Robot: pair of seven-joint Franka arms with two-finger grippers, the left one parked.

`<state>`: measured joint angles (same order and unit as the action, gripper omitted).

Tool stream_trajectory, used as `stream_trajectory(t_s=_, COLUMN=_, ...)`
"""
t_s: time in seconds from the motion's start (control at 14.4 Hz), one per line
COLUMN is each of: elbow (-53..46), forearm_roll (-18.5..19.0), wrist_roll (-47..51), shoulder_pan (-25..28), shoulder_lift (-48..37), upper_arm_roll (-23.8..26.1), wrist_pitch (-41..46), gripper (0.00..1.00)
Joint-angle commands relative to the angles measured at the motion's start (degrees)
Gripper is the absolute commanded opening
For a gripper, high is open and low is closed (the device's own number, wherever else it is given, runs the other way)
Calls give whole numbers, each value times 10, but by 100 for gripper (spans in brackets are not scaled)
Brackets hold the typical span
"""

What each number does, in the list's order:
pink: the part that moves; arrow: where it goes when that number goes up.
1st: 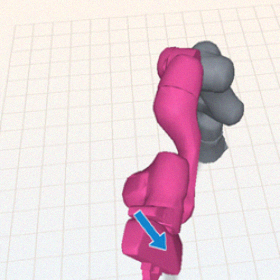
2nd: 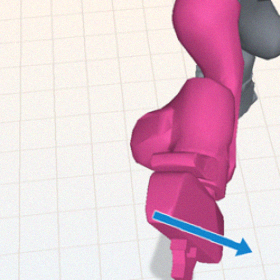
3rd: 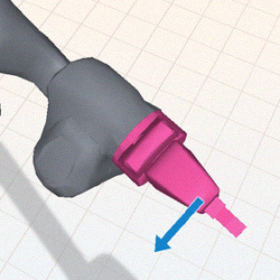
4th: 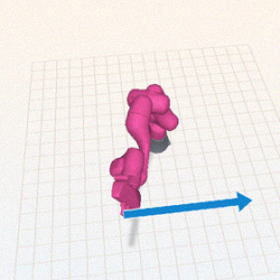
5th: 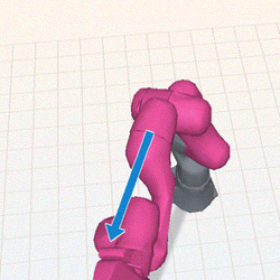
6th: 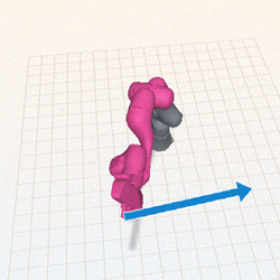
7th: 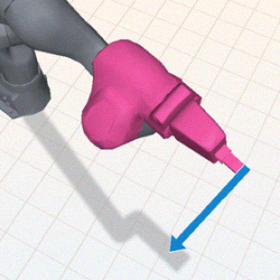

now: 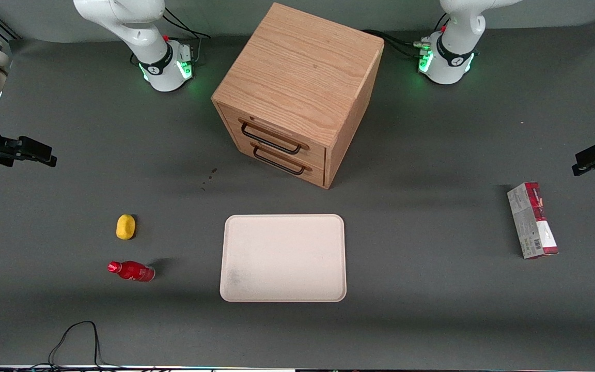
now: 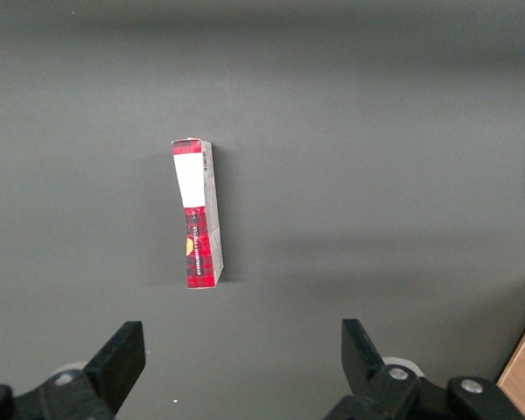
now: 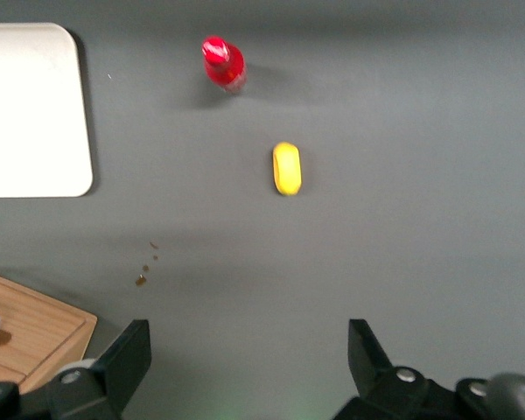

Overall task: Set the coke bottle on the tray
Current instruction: 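Move the open right gripper down toward the red Coca-Cola bottle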

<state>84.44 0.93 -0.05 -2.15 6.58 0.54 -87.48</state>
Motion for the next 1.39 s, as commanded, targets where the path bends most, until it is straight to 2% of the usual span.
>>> stream_trajectory(t_s=0.0, elbow=-114, forearm_roll=5, wrist_roll=8, shoulder_pan=17, shoulder_lift=90, upper_arm_roll=2, wrist_pitch=10, gripper=100)
stream_trajectory(t_s=0.35, elbow=-279, forearm_roll=5, wrist_roll=2, shoulder_pan=22, shoulder_lift=226, upper_arm_roll=14, wrist_pitch=10, gripper=100)
stream_trajectory(t_s=0.55, elbow=-339, forearm_roll=6, wrist_roll=2, shoulder_pan=21, shoulder_lift=283, upper_arm_roll=22, wrist_pitch=4, gripper=100)
stream_trajectory(t_s=1.04, elbow=-339, forearm_roll=7, wrist_roll=3, shoulder_pan=22, shoulder_lift=338, upper_arm_roll=25, wrist_pitch=-53, gripper=100)
stream_trajectory(t_s=1.32, elbow=-296, forearm_roll=9, wrist_roll=7, shoulder_pan=27, shoulder_lift=351, upper_arm_roll=25, wrist_pitch=-74, gripper=100)
